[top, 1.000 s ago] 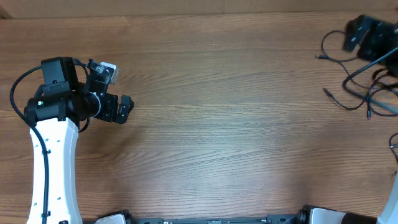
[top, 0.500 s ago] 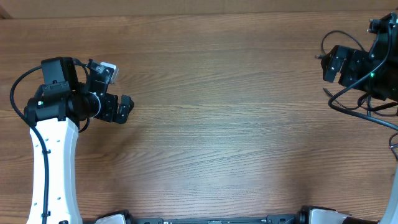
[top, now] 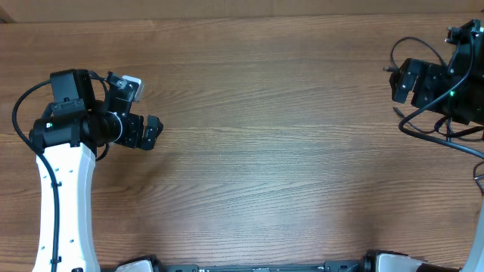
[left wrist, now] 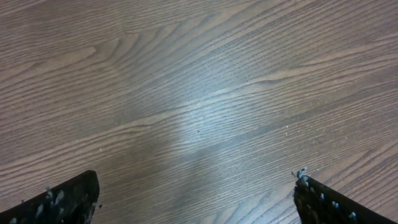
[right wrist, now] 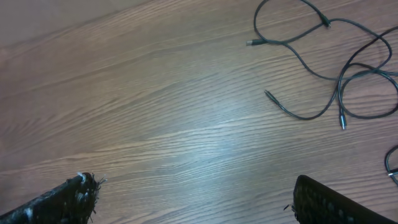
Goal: Untangle cables
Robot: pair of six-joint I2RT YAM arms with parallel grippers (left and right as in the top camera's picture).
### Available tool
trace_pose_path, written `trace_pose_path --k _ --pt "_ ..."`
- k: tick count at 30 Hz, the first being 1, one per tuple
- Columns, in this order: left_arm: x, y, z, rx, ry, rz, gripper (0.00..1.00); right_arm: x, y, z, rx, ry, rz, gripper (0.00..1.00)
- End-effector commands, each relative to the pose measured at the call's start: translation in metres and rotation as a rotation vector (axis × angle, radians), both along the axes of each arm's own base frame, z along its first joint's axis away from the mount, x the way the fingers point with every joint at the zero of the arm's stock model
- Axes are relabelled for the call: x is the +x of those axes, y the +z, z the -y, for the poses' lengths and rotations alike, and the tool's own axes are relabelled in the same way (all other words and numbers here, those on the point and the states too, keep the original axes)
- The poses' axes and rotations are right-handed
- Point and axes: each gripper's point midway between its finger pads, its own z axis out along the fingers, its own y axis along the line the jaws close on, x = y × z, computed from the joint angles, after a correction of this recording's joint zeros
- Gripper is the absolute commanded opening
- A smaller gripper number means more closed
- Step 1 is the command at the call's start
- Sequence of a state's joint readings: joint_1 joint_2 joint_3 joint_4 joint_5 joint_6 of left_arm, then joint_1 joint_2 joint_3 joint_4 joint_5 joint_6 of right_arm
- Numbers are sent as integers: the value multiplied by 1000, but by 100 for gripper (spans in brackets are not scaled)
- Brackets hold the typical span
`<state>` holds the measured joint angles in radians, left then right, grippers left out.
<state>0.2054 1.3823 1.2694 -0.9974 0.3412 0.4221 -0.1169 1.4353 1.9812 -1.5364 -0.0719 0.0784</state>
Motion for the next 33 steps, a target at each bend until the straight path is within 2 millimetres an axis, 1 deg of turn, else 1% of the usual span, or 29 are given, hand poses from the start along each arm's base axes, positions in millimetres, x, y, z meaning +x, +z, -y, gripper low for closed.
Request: trace_pose_path --k 1,27,30,33 --pt "2 1 1 -7 -13 8 100 0 9 -1 -1 2 28 100" --pt "2 1 2 -7 -15 7 100 0 9 -1 -1 2 28 100" --pt "1 2 7 -6 -31 11 100 0 9 -1 -1 2 28 100" --pt "0 5 20 -4 -70 20 100 0 9 -1 -1 2 28 100"
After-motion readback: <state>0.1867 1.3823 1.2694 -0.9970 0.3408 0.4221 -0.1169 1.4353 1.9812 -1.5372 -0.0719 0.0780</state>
